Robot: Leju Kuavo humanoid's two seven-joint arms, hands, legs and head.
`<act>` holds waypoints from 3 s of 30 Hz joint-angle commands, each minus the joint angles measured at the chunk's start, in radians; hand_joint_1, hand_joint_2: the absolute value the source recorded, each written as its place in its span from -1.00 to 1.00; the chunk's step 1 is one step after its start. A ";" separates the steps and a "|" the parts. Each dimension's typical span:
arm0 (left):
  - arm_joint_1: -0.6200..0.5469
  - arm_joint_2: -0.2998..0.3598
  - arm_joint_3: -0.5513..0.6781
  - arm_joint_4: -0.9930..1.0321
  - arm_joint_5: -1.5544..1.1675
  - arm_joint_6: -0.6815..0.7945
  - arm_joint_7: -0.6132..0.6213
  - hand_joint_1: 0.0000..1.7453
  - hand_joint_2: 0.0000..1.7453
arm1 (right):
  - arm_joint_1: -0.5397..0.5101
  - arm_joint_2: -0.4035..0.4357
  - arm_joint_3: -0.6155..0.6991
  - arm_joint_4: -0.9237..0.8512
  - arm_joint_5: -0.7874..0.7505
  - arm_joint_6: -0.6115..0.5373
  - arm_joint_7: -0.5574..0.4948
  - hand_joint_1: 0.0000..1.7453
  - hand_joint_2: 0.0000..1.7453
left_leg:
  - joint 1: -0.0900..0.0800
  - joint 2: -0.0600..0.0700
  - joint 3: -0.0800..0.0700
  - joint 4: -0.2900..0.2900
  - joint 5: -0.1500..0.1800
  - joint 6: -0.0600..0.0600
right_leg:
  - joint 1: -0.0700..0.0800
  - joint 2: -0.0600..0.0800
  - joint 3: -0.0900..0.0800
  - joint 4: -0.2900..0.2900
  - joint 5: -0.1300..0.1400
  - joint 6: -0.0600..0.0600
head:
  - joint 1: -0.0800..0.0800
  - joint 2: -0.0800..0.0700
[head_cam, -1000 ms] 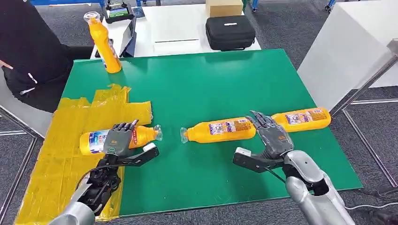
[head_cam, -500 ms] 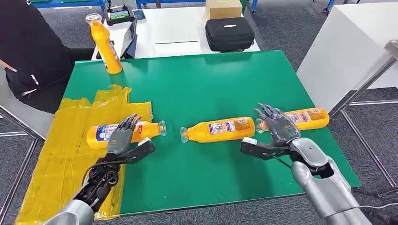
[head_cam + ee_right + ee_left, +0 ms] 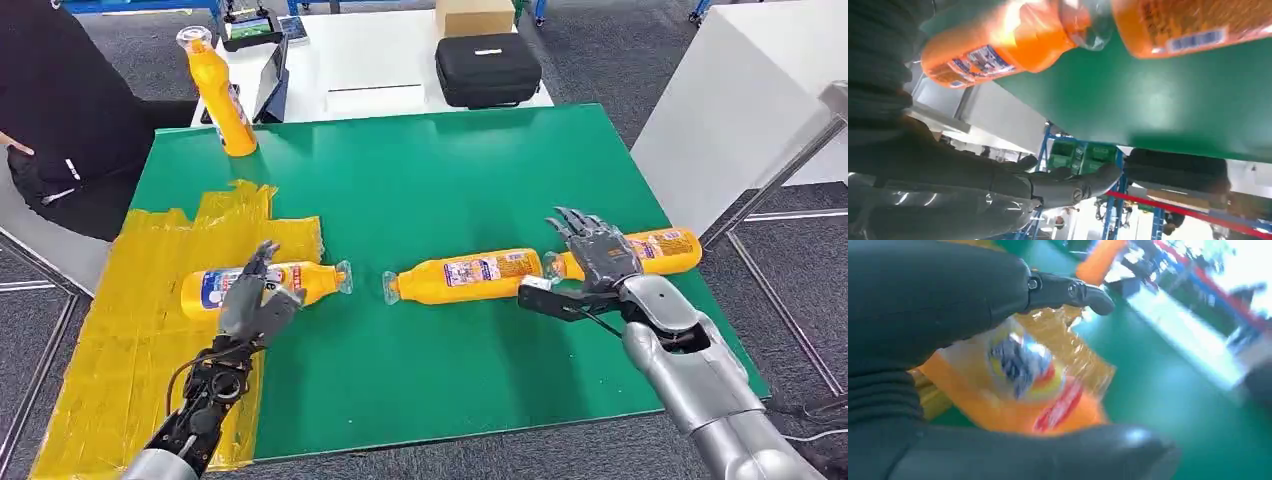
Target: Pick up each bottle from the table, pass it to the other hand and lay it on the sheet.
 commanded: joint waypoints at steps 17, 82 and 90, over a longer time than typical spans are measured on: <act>0.060 -0.008 -0.024 -0.317 0.267 0.039 -0.050 -1.00 -1.00 | -0.089 0.100 0.086 0.293 -0.044 -0.008 -0.025 -1.00 1.00 | 0.000 0.003 0.003 0.000 -0.002 -0.001 | 0.000 0.000 0.003 0.000 -0.002 0.000 | 0.000 0.000; -0.047 -0.040 -0.143 -0.192 0.359 0.029 -0.059 -1.00 -1.00 | -0.206 0.365 0.171 0.774 0.045 0.023 -0.002 -1.00 1.00 | 0.001 0.004 0.006 -0.001 -0.001 -0.002 | 0.001 0.000 0.005 -0.002 -0.001 -0.001 | 0.000 0.000; -0.047 -0.040 -0.143 -0.192 0.359 0.029 -0.059 -1.00 -1.00 | -0.206 0.365 0.171 0.774 0.045 0.023 -0.002 -1.00 1.00 | 0.001 0.005 0.009 -0.001 -0.001 -0.002 | 0.002 0.000 0.007 -0.002 -0.001 -0.001 | 0.000 0.000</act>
